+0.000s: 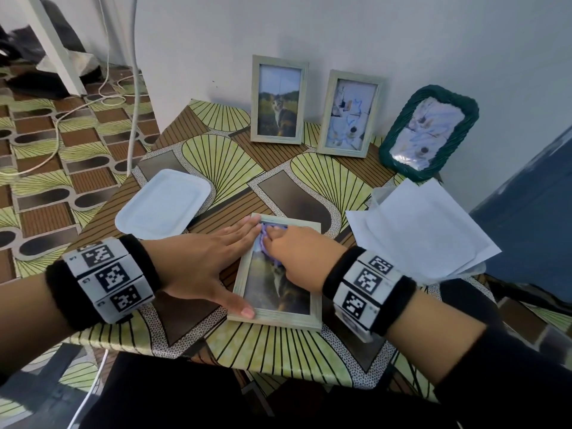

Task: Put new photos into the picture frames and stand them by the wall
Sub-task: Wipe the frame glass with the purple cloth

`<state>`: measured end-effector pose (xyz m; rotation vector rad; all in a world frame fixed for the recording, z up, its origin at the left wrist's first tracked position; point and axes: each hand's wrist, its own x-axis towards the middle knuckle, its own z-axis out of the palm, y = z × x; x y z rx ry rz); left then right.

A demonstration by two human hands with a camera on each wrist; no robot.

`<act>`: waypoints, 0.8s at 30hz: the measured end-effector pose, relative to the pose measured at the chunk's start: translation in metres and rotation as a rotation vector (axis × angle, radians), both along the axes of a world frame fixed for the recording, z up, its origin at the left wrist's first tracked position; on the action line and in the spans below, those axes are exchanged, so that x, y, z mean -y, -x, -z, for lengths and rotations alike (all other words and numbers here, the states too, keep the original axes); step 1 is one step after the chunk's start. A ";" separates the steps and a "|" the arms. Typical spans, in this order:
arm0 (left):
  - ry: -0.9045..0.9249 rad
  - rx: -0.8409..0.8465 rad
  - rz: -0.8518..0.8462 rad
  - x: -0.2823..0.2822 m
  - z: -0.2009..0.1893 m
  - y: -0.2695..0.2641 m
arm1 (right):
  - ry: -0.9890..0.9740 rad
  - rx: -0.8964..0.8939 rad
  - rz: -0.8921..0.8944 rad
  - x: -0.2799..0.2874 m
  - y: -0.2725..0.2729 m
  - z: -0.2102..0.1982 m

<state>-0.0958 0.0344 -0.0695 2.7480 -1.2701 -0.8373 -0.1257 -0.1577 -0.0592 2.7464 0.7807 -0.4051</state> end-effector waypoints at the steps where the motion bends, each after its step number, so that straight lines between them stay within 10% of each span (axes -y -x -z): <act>1: 0.002 0.004 0.004 0.000 0.000 0.000 | 0.000 0.008 0.001 -0.001 0.000 0.002; 13: 0.065 0.058 -0.033 0.007 -0.010 -0.001 | -0.886 0.059 0.378 0.063 0.040 -0.023; 20: 0.578 0.201 -0.232 0.040 -0.036 0.011 | -0.698 -0.141 0.403 0.097 0.079 -0.008; 24: 0.305 0.172 -0.153 0.076 -0.033 0.032 | -0.680 -0.193 0.417 0.097 0.082 0.000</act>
